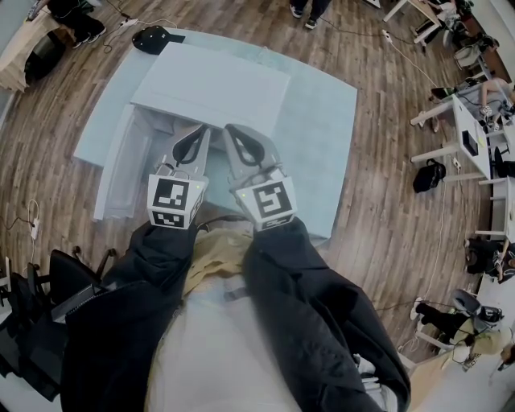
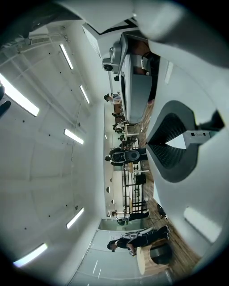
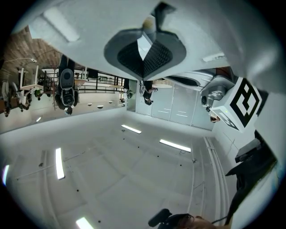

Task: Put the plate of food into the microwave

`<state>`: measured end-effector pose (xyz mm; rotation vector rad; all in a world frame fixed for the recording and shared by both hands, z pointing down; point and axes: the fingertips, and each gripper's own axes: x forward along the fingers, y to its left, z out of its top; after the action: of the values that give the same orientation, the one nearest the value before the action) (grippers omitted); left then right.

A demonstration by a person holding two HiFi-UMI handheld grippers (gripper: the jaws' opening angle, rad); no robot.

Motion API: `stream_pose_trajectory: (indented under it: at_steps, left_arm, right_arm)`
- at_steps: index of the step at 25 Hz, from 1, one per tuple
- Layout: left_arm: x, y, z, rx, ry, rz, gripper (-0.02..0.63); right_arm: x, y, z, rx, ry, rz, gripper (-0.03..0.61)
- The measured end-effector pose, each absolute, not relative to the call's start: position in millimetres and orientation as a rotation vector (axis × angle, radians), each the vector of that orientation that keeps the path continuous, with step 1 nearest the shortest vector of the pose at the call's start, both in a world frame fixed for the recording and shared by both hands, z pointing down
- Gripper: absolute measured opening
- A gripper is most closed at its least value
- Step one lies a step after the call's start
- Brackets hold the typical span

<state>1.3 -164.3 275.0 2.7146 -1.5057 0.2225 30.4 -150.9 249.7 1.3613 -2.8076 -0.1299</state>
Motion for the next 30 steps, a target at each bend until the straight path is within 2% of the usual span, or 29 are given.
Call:
stream_pose_trajectory:
  at_steps: [30]
  left_arm:
    - [-2.0,-162.9,288.0,2.659,-1.475,0.262,-0.003]
  right_arm:
    - [43.2,-151.7,268.6,1.448,-2.709,-0.043,-0.002]
